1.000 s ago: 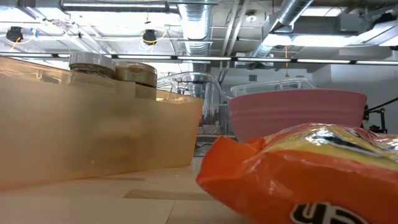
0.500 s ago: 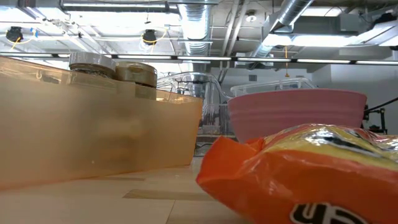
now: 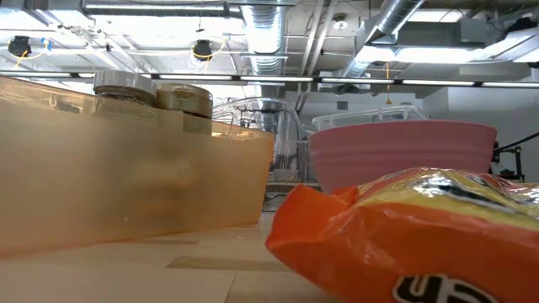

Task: Pick & Place Food Item
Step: Put the red noodle pack into the transparent container

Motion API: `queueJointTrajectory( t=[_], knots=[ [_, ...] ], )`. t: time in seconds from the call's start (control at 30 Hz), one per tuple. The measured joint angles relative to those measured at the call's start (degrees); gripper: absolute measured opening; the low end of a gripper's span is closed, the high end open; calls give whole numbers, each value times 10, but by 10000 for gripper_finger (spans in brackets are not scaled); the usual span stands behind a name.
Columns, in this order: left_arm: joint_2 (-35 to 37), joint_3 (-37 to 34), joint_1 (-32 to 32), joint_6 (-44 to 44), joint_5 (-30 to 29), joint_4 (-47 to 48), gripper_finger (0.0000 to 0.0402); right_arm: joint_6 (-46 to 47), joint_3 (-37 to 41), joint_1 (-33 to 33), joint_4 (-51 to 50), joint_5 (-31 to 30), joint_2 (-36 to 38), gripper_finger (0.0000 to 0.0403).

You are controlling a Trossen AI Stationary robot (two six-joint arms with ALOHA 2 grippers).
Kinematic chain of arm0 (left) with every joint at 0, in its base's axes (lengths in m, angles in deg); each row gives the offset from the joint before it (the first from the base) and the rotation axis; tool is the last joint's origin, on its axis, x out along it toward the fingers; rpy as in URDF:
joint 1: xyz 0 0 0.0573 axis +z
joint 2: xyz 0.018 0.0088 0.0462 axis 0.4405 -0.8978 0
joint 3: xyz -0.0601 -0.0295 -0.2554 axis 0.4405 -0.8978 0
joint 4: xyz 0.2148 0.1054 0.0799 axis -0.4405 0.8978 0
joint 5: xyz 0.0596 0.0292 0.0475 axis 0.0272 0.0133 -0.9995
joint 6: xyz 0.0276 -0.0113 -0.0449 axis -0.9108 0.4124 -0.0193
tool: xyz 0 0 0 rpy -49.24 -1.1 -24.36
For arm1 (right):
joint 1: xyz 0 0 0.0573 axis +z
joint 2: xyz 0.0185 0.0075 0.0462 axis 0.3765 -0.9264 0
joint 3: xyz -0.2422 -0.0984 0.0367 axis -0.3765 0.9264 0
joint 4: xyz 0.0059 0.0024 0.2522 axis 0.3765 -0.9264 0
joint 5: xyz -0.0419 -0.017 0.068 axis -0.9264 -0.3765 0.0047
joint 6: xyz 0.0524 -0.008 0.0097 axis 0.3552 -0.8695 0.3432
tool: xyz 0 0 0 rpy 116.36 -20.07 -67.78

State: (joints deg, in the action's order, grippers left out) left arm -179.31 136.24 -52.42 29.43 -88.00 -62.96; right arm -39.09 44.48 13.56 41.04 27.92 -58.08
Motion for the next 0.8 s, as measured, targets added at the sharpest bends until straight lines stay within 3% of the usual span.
queueJointTrajectory(
  t=[0.53,0.67,0.8],
  knots=[
    [0,0,44,-16,-4,-7,257,0,0,-18,-3,34,0,0],
    [0,0,45,-45,-2,-23,232,0,0,-18,-9,34,0,0],
    [0,0,45,-75,-2,-41,180,0,0,-18,-13,35,0,0]
  ],
)
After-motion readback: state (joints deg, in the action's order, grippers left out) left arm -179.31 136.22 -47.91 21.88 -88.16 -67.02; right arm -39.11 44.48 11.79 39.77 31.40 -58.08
